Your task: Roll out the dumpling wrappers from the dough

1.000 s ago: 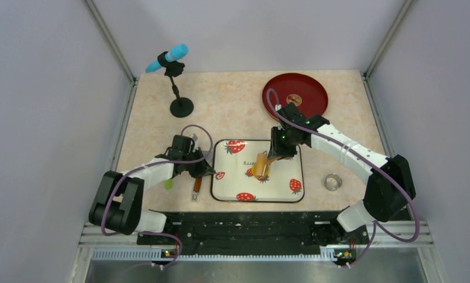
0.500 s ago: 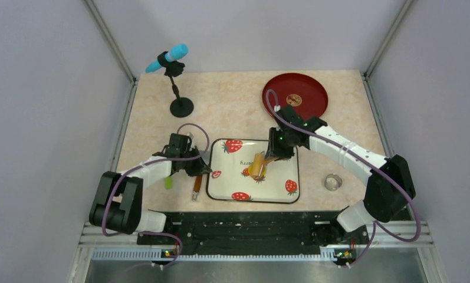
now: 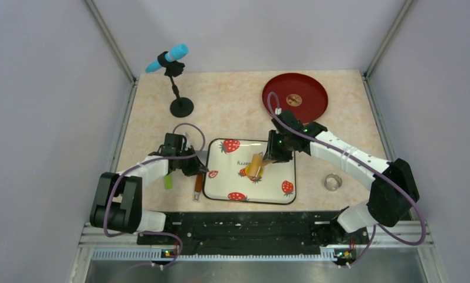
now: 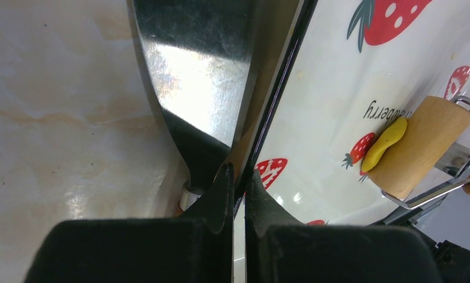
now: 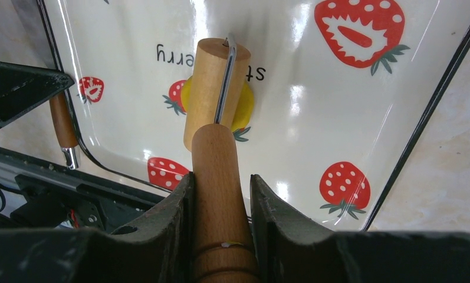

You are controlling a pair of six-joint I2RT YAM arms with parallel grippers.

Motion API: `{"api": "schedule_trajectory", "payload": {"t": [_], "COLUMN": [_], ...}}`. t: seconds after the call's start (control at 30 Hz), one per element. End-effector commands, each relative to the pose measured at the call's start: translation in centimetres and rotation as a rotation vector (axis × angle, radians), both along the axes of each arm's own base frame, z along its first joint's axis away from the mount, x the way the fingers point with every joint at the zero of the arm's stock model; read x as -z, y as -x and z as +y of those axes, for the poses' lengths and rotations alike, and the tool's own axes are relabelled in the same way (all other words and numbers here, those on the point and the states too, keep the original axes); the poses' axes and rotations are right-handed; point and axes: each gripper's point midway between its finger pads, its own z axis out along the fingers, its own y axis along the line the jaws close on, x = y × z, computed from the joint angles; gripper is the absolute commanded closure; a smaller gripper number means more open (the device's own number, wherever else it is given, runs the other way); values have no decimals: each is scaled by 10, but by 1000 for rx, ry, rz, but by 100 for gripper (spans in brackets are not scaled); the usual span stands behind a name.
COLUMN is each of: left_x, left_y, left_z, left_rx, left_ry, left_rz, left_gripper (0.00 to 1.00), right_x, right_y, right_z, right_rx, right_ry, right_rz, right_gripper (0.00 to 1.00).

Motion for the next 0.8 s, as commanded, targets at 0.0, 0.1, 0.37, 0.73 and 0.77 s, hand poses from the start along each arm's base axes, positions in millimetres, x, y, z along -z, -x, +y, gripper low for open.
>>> {"api": "schedule_trajectory", "payload": {"t": [0.0,0.1,0.37,0.73,0.77], "left_x": [6,6,7,13,14], "left_y": [-17,-18,-16,-13,-12], "left_z": [59,57,52,51,50], "left_rx": [-186,-177,-140,-132,-129], "left_ry": [-204,-194,-175,-171,-167], "left_rz": [-13,-15,-12,5,9], "left_gripper": [100,100,100,100,100], "right_x": [48,44,46,38,37], "right_y": [104,105,121,138,139], "right_z": [-156,-158,-159,-164,-165], "right_rx": [-65,-60,-74,-95,-97], "right_ry": [725,735,765,792,791], "right_rz": [376,376,400,414,415], "right_gripper": [100,100,100,100,100]}}
